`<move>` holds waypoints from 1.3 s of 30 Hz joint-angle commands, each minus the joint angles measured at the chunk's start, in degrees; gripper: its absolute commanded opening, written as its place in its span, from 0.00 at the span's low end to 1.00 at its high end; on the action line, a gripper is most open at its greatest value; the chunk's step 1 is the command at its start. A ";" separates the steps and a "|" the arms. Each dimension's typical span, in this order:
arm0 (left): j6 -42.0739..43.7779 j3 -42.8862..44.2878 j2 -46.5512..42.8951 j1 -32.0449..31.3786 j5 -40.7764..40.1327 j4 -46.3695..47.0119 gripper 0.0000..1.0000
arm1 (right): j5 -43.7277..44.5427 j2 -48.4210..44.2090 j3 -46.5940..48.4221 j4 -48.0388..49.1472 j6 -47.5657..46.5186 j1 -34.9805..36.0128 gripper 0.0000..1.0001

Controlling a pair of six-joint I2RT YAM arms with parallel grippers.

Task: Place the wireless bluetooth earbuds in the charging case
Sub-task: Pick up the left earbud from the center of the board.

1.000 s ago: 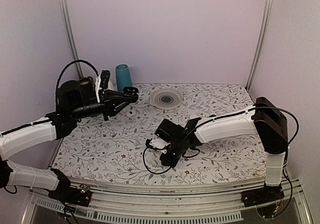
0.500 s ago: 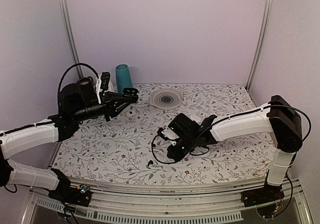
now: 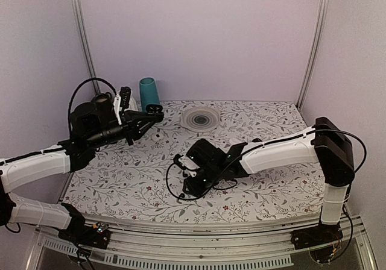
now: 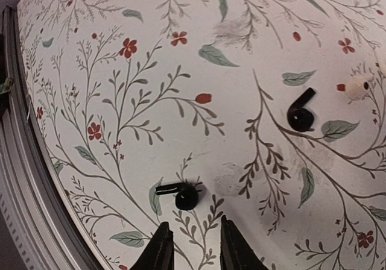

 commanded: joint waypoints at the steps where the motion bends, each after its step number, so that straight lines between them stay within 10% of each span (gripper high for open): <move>1: 0.18 -0.89 -2.13 -0.07 -1.87 -0.47 0.00 | -0.82 2.94 1.14 2.04 -4.70 0.79 0.30; 39: 0.34 -2.07 -5.52 1.34 -1.39 -1.25 0.00 | 4.79 15.30 22.20 -22.00 28.49 2.00 0.28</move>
